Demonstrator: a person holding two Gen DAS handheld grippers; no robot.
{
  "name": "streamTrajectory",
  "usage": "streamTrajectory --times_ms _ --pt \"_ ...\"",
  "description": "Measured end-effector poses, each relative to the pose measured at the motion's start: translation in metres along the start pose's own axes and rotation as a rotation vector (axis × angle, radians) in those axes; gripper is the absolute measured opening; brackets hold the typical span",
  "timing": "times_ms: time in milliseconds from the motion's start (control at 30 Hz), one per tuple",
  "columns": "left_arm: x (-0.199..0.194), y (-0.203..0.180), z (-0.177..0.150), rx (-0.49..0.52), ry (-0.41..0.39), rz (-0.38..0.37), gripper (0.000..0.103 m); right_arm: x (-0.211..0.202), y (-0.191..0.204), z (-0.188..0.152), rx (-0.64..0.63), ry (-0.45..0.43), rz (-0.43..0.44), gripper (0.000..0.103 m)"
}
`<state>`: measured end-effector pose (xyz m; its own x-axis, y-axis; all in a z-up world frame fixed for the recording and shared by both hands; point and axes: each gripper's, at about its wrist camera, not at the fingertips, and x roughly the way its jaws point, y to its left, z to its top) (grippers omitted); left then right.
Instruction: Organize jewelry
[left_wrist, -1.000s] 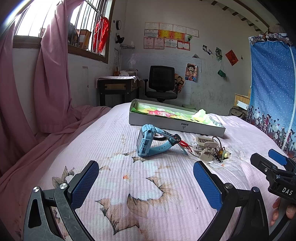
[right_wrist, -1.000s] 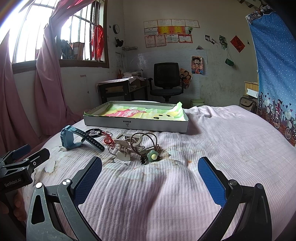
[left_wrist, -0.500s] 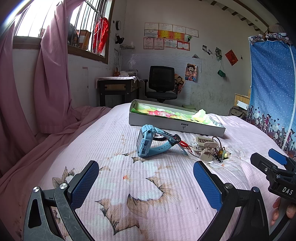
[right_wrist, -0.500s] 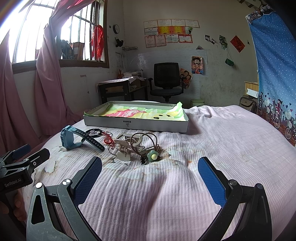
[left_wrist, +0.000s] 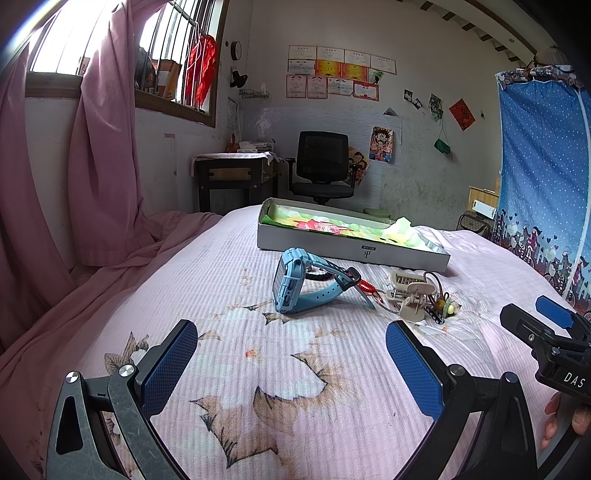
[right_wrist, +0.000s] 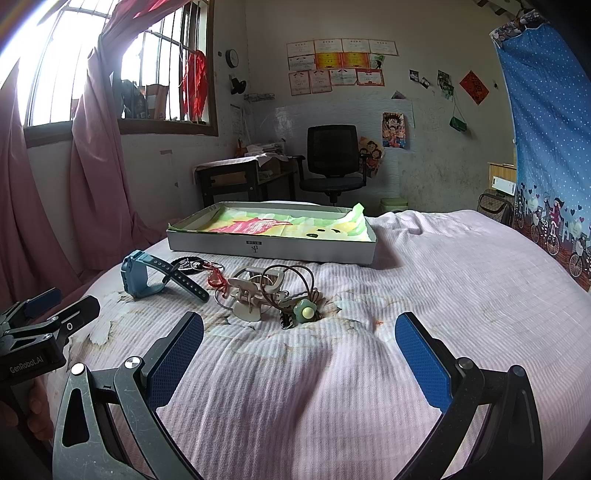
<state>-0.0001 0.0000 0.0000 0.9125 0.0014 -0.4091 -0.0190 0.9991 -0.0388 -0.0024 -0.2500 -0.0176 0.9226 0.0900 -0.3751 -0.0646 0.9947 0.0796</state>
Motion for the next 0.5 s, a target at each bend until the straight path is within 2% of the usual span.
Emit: streamTrajectory --times_ms 500 --pt "0.0016 0.0086 0.0052 -0.017 0.001 -0.014 0.103 -0.0015 0.0014 0.0042 0.015 0.028 0.030 0.102"
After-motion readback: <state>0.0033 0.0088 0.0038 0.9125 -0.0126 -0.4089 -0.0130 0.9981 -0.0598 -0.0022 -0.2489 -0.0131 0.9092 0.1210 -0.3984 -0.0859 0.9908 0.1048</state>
